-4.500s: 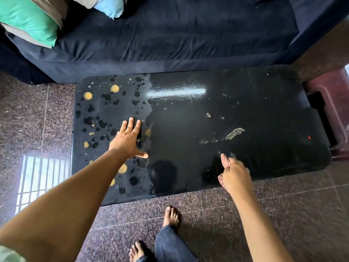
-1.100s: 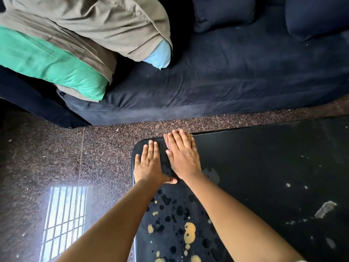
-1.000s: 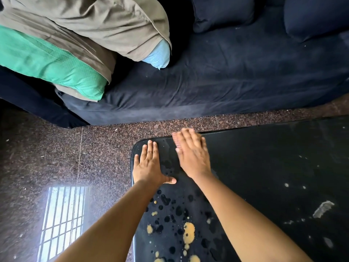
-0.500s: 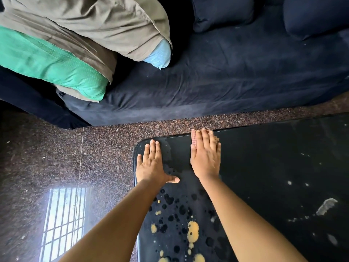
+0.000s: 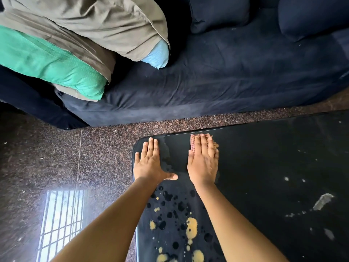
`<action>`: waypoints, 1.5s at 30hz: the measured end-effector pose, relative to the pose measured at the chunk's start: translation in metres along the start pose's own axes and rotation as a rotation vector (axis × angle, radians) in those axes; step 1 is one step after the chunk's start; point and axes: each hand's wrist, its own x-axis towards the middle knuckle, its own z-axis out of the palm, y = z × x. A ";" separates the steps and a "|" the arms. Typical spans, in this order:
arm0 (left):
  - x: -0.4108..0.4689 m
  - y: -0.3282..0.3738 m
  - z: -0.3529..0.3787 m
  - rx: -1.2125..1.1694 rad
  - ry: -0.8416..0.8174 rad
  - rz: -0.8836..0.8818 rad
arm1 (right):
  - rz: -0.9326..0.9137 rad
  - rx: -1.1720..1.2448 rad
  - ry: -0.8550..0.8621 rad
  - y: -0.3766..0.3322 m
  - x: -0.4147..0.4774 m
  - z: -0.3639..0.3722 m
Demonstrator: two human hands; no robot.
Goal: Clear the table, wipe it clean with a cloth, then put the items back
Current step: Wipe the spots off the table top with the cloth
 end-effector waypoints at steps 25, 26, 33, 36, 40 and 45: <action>-0.070 0.007 0.040 -0.156 0.193 -0.135 | -0.023 -0.054 -0.054 0.043 -0.054 -0.008; -0.069 0.008 0.039 -0.150 0.189 -0.145 | 0.026 -0.036 -0.041 0.036 -0.057 -0.007; -0.068 0.014 0.040 -0.217 0.170 -0.278 | -0.516 -0.048 -0.143 0.022 -0.078 -0.003; -0.068 0.018 0.038 -0.217 0.155 -0.295 | -0.323 -0.065 -0.107 0.051 -0.074 -0.006; -0.067 0.018 0.037 -0.240 0.148 -0.314 | 0.023 -0.004 -0.021 0.044 -0.082 -0.008; -0.068 0.016 0.041 -0.289 0.172 -0.335 | -0.404 -0.001 -0.098 0.008 -0.106 -0.001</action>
